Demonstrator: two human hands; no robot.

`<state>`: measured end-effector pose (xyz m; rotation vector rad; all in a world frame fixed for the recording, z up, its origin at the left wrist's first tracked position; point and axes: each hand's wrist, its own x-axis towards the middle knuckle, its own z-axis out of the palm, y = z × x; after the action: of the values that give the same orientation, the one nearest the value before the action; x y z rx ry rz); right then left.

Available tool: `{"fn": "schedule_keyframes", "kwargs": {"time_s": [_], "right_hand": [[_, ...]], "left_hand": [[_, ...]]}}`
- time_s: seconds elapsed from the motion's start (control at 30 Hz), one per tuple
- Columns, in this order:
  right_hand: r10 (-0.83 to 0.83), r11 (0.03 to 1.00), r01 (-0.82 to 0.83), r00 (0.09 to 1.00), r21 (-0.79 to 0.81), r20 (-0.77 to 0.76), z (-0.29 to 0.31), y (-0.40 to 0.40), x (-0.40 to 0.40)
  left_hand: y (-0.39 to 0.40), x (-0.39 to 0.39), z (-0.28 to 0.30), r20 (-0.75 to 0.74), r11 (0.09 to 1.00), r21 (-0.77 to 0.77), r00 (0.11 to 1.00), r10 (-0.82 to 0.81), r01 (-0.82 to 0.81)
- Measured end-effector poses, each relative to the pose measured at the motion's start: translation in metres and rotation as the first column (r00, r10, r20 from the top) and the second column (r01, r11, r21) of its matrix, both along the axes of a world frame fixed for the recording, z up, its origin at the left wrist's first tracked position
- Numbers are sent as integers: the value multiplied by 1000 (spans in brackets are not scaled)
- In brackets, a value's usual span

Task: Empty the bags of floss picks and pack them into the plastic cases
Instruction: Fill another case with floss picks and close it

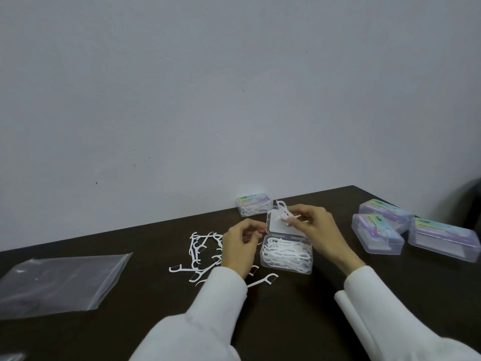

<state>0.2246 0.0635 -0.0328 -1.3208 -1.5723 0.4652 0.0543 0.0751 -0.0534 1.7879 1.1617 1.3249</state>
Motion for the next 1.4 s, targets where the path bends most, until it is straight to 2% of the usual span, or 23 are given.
{"fn": "schedule_keyframes", "kwargs": {"time_s": [0.07, 0.13, 0.23, 0.47, 0.6, 0.73, 0.93, 1.07, 1.17, 1.27, 1.4], "right_hand": [[-2, 1000, 7, 965, -18, 262, 0, 0, 4], [18, 998, 11, 904, -66, 427, 0, -1, 5], [21, 995, 36, 837, -92, 547, 2, -3, 4], [4, 999, 25, 845, -47, 536, 5, -5, 3], [-17, 999, 29, 902, -23, 431, 5, -5, 5], [1, 999, 13, 928, -35, 374, 4, -4, 6], [-3, 1000, -1, 957, 16, 290, 11, -9, 2], [-40, 997, 28, 986, 76, 162, 16, -11, 4], [-67, 994, 60, 994, 86, 81, 18, -12, 7], [-107, 992, 103, 992, 68, 60, 17, -11, 9], [-167, 986, 168, 981, 4, 96, 14, -10, 15]], "left_hand": [[0, 0, 1, -15, 1000, -9, 1000, 11, -11], [1, 0, 0, -33, 1000, -10, 999, 2, -2], [0, 1, -1, -43, 1000, -14, 999, -14, 14], [-1, 2, -3, -65, 1000, 0, 998, -16, 16], [0, 3, -5, -71, 1000, -1, 997, -26, 26], [1, 4, -8, -118, 999, 25, 993, -24, 27], [0, 5, -8, -100, 998, 47, 994, -38, 42], [-2, 4, -8, -203, 991, 120, 979, -33, 58], [-5, 5, -9, -328, 980, 154, 942, -72, 129], [-8, 7, -8, -449, 964, 180, 888, -95, 194], [-12, 10, -6, -577, 967, 158, 813, -74, 200]]}}
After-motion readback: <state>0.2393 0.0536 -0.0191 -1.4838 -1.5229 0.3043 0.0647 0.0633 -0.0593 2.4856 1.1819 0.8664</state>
